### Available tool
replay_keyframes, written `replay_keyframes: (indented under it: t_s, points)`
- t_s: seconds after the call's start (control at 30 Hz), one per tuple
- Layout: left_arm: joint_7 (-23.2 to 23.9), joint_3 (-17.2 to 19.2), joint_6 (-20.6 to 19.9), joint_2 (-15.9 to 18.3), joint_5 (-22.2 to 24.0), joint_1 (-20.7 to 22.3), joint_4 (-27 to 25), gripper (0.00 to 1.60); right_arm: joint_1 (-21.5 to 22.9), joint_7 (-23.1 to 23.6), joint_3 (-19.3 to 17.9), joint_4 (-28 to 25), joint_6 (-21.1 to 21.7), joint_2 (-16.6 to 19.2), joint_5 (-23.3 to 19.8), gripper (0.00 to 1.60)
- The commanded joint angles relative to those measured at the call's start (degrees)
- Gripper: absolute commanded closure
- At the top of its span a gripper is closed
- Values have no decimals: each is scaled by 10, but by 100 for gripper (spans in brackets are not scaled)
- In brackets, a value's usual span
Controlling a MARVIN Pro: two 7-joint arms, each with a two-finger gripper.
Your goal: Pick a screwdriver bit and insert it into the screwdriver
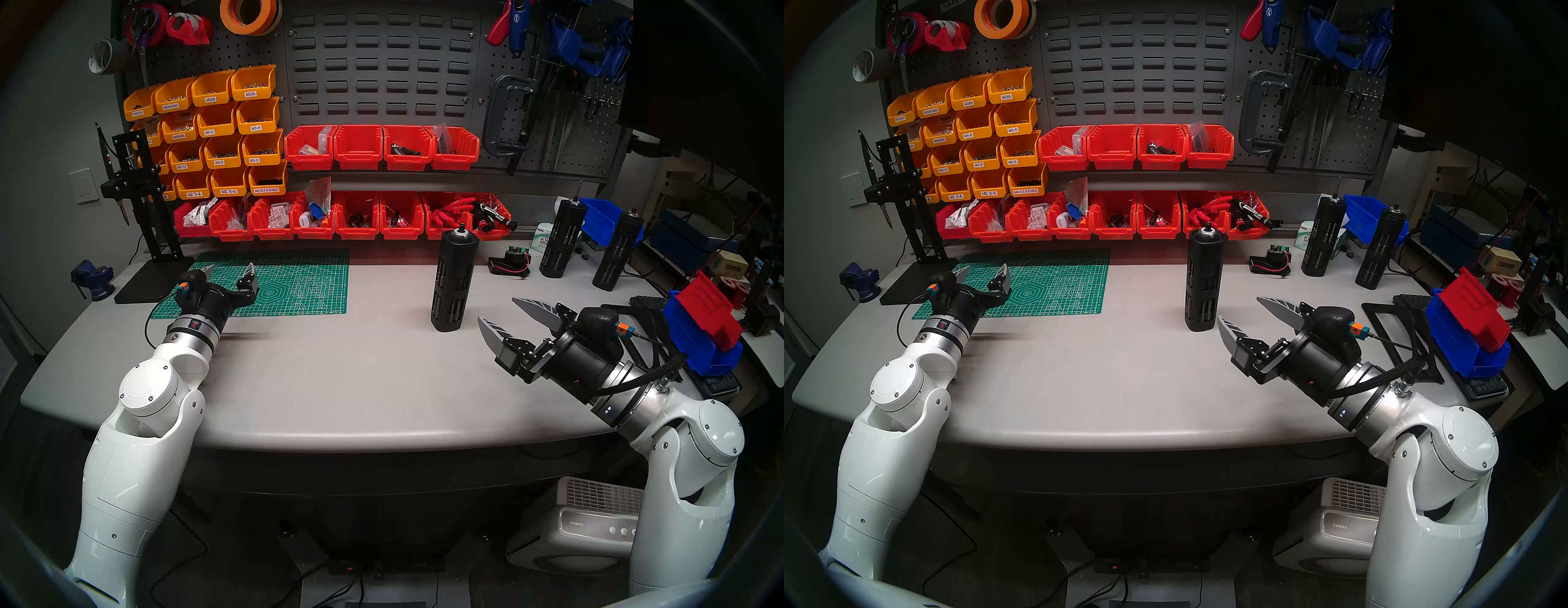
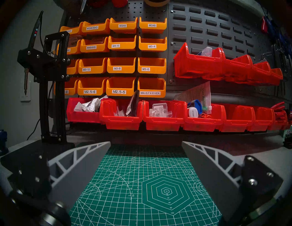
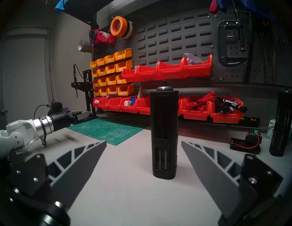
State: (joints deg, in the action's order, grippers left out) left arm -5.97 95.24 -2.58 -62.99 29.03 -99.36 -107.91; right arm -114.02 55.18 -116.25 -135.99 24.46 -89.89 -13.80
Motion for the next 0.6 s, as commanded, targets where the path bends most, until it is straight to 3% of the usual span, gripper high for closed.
replay_keyframes:
  t_s: [0.0,0.57]
  points:
    - [0,5,7,1,0,12,-15,0,3,0,0,-13,-1,-1,-2,0]
    - [0,4,7,1,0,12,-15,0,29,-22,18,-6,1,5,17,0]
